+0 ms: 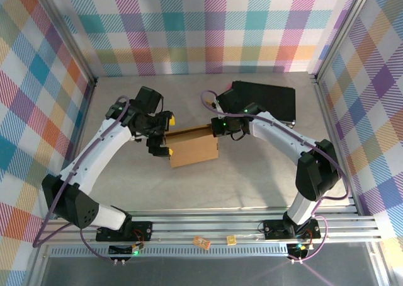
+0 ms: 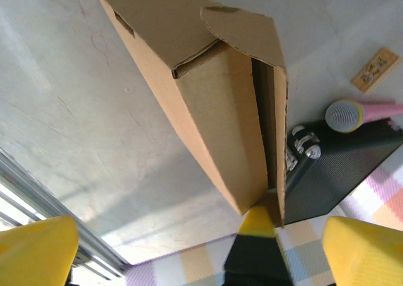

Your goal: Fold the paper box

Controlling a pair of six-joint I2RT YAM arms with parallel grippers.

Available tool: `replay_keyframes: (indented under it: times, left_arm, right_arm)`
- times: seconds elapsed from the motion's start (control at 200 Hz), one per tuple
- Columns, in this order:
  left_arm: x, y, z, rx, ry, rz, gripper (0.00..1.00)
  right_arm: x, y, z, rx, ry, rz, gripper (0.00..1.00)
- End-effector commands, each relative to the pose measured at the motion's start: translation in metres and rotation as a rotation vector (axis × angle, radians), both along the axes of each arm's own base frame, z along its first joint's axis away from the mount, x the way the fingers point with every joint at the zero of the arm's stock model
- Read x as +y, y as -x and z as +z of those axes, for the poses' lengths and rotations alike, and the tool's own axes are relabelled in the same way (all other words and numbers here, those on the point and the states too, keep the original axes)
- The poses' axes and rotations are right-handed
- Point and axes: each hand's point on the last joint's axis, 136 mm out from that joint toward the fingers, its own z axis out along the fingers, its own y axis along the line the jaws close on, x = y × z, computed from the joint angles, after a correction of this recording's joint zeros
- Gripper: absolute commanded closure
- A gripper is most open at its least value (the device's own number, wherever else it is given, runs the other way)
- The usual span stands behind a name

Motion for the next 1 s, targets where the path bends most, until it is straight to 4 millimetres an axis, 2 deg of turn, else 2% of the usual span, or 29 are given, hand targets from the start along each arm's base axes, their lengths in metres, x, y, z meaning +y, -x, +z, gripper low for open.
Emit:
replay_keyframes:
  times: [0.0,0.155,0.235,0.42,0.565,0.755,0.86,0.995]
  left_arm:
    - [-0.008,-0.022,-0.015,0.028,0.064,0.128,0.0]
    - [-0.014,-0.039,-0.026,0.07,0.068,0.123,0.0]
    - [-0.014,-0.034,-0.029,0.133,0.044,0.105,0.0]
    - [-0.009,-0.038,-0.043,0.191,0.034,0.131,0.0]
    - [-0.005,-0.032,-0.047,0.269,0.001,0.056,0.0]
    - [-0.006,-0.027,-0.065,0.305,-0.004,0.046,0.0]
    - [-0.005,-0.028,-0.075,0.306,-0.006,0.051,0.05]
    - [-0.003,-0.03,-0.078,0.282,-0.008,0.07,0.2]
  right_arm:
    - [-0.003,0.007,0.003,-0.005,-0.003,-0.001,1.0]
    - [-0.003,0.009,0.003,-0.007,-0.003,-0.001,1.0]
    - [-0.003,0.009,0.003,-0.009,-0.003,-0.001,1.0]
    - [-0.004,0.009,0.003,-0.012,-0.001,0.003,1.0]
    - [-0.004,0.009,0.003,-0.015,0.0,0.004,1.0]
    - [-0.003,0.008,0.003,-0.015,-0.005,0.0,1.0]
    - [-0.003,0.008,0.003,-0.016,-0.006,0.002,1.0]
    - [-0.003,0.009,0.003,-0.016,-0.007,0.002,1.0]
